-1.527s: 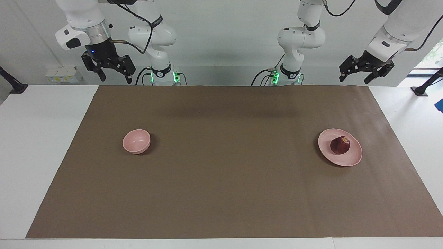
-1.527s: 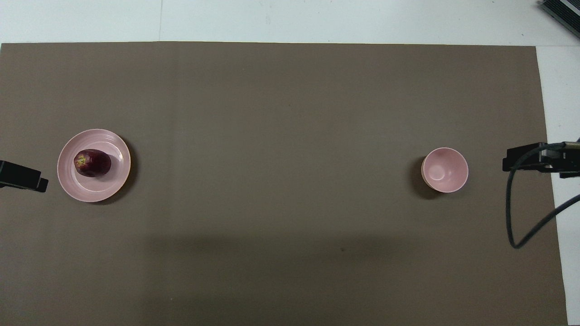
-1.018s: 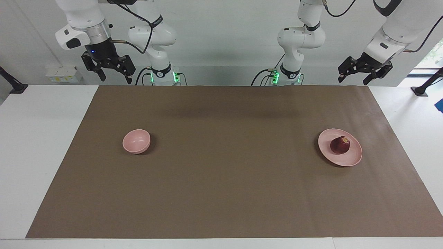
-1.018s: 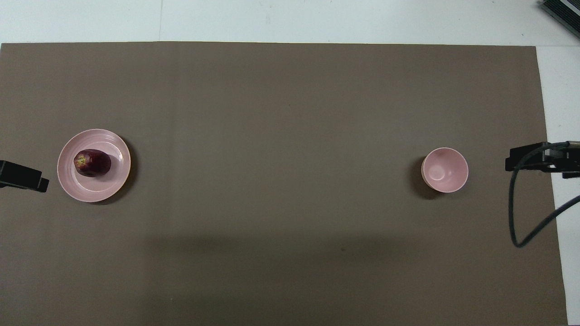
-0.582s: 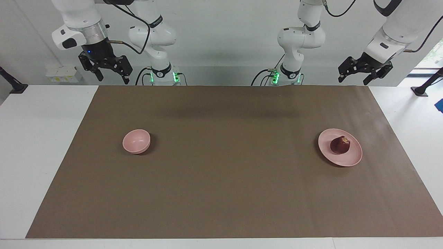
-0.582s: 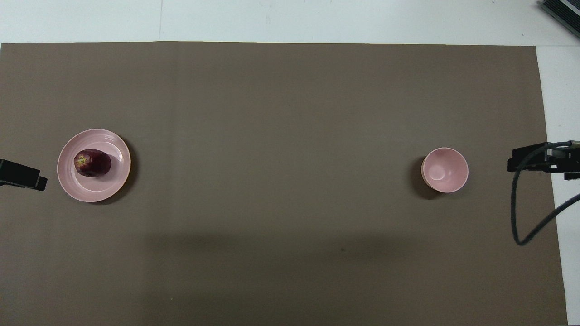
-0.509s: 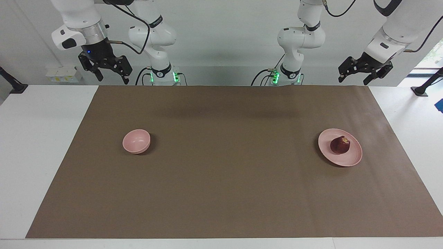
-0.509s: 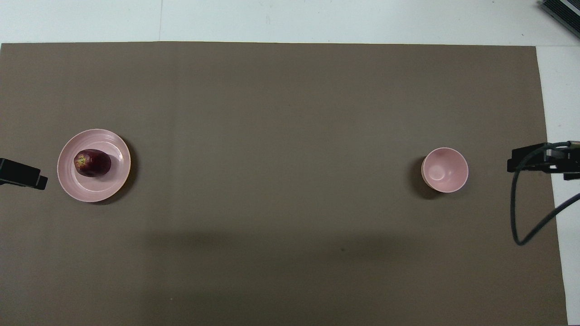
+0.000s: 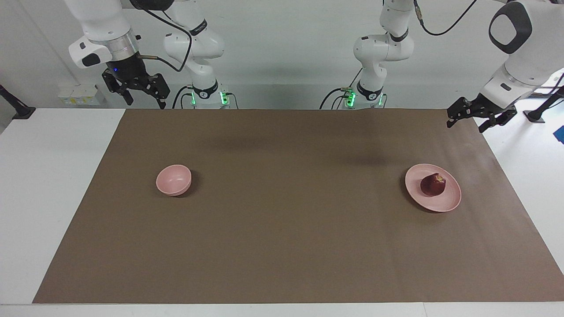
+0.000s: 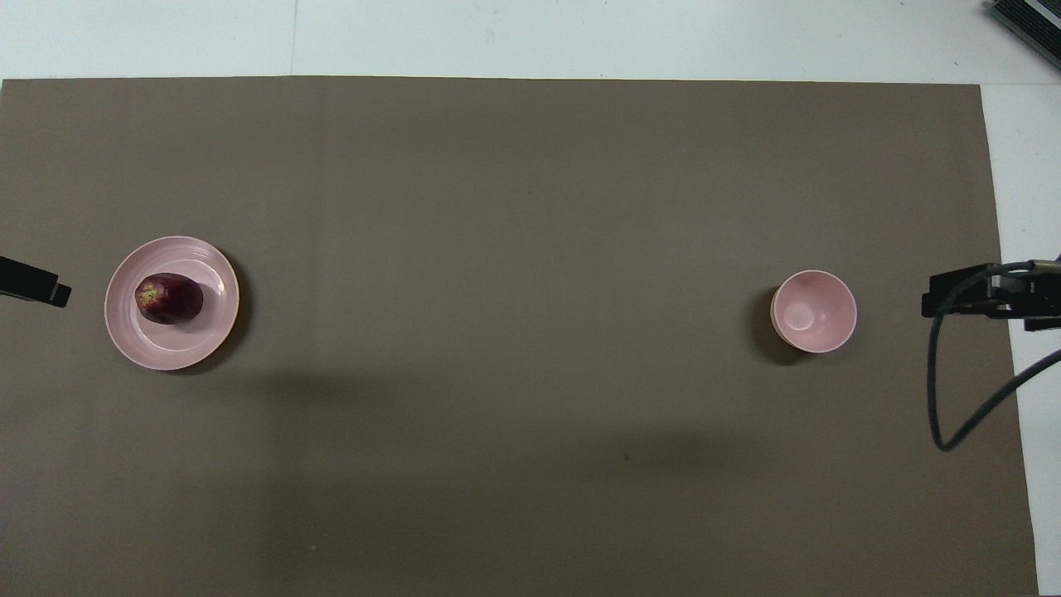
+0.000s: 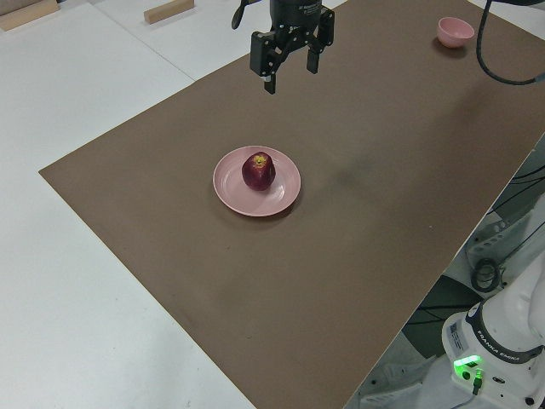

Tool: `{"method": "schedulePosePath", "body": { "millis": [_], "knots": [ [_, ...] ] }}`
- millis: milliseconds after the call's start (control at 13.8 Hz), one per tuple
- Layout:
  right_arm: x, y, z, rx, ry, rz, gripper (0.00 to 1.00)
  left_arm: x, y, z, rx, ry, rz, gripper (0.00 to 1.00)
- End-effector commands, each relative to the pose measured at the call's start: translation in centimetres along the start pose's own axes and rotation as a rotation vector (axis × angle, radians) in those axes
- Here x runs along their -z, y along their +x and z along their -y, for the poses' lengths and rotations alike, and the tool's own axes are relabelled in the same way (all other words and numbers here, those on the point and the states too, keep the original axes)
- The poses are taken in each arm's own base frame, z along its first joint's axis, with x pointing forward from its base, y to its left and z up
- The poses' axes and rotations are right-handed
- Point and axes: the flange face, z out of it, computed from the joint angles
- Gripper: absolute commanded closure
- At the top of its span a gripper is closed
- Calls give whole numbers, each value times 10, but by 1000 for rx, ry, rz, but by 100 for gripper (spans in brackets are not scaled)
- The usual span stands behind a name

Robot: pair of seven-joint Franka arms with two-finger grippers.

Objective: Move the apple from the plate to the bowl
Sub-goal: 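Lower the left gripper onto the red apple on the plate and grasp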

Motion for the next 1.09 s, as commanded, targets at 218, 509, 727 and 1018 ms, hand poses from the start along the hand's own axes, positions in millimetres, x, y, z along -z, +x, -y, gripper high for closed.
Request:
{"method": "schedulePosePath", "body": {
  "millis": [218, 509, 727, 1018],
  "knots": [
    [6, 0, -2, 28, 22, -22, 0, -40, 32, 34, -121, 43, -25, 0],
    [2, -1, 3, 34, 23, -16, 0, -94, 48, 39, -223, 43, -15, 0],
    [-5, -10, 4, 40, 19, 6, 0, -137, 52, 36, -251, 36, 0, 0],
    [-9, -13, 1, 34, 20, 4, 0, -176, 50, 32, -253, 39, -12, 0]
  ]
}}
